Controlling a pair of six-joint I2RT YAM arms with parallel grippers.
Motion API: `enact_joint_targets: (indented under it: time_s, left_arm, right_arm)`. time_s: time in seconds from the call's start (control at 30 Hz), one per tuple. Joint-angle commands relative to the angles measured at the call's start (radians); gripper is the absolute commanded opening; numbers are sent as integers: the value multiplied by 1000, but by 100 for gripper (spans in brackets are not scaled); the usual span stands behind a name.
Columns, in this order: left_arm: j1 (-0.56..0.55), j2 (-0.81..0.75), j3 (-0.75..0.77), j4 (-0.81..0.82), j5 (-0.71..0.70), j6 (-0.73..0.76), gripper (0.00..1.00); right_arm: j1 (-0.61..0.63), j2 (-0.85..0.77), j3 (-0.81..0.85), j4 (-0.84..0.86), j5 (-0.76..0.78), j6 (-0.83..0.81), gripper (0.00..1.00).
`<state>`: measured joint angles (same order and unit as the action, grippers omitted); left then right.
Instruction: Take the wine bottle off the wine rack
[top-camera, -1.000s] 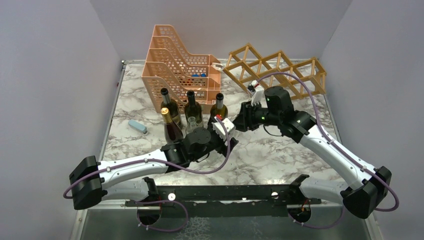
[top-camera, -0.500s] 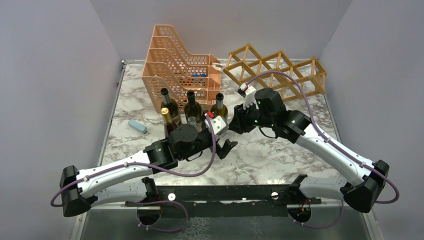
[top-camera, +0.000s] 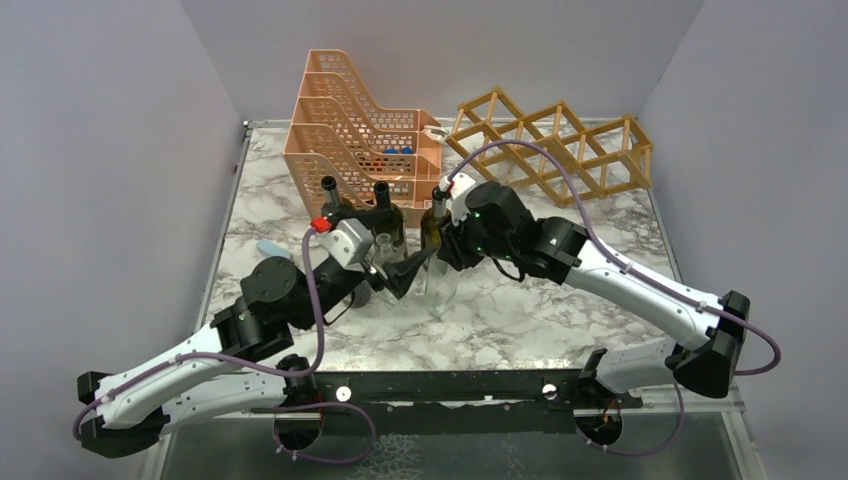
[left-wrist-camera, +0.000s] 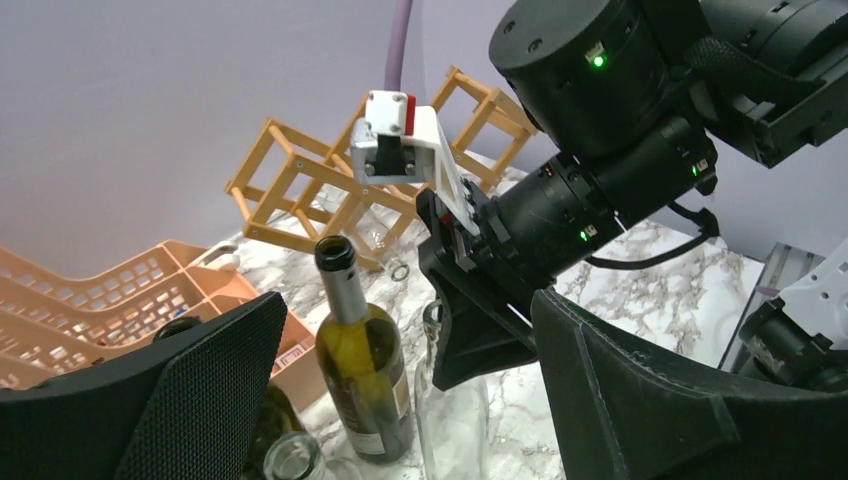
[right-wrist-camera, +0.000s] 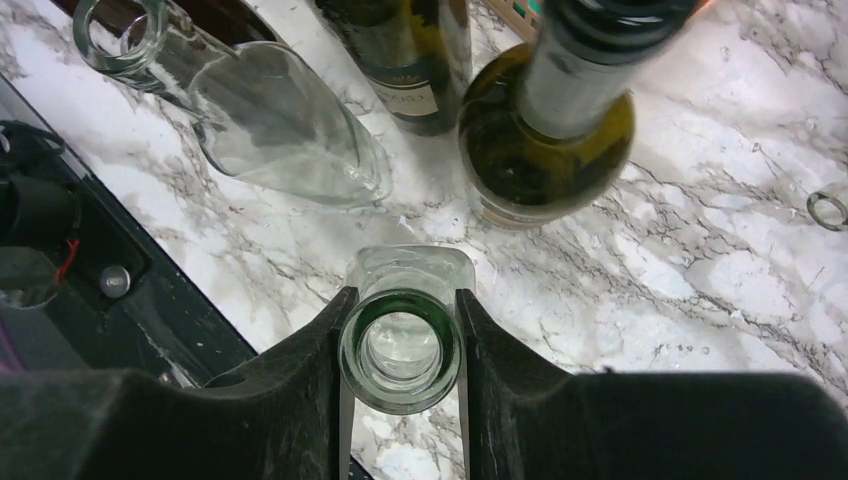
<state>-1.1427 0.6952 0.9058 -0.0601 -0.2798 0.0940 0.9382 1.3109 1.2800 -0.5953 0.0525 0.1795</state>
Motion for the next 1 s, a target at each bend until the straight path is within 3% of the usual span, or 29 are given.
enact_joint_targets:
  time_s: [0.0,0.23,0.8,0.87,0.97]
  left_arm:
    - [1,-63,-43,-24,-67,-22,99]
    - [1,-137,-63,-84,-98,-46,99]
    - [0,-188,-94,-105,-136,-64,99]
    - [1,-178,-92,-106,-135,-62,99]
    - [1,-166,-87,-103,-131,-60,99]
  right_arm:
    - [64,43,86,-9,149,-22,1]
    - [114,95,109,1,244,-32,1]
    - [115,82,19,137,207,-60,5]
    - [115,73,0,143,204,-56,8]
    - [114,59,-26,151,194,-50,27]
